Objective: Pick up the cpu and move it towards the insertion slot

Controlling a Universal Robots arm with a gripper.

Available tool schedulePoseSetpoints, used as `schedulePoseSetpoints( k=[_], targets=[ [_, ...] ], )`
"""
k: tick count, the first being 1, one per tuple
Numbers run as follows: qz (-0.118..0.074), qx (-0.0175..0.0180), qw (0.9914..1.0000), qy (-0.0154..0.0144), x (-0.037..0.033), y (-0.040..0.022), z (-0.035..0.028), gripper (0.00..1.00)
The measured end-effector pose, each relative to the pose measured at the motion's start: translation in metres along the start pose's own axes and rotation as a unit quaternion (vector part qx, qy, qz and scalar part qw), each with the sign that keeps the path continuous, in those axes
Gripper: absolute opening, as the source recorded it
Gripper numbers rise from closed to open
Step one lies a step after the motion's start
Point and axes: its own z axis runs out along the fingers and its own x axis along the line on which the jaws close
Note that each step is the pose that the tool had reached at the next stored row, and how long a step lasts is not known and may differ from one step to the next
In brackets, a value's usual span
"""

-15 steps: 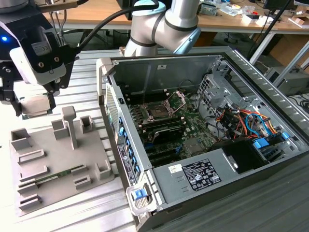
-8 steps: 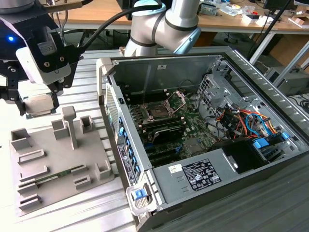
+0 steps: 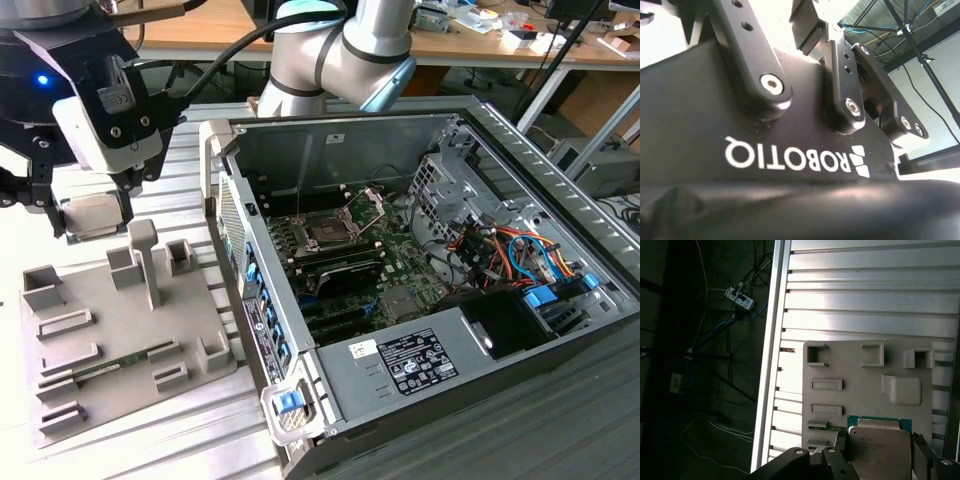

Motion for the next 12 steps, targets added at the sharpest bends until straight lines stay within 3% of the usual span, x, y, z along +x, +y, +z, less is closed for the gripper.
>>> schedulePoseSetpoints(
  k=[9, 12],
  targets=[
    [0.0, 0.0, 1.0, 0.0, -0.0089, -0.0011, 0.0, 0.55],
    [0.0, -0.0028, 1.0, -0.0003, -0.0106, -0.0013, -0.0001, 0.55]
  ],
)
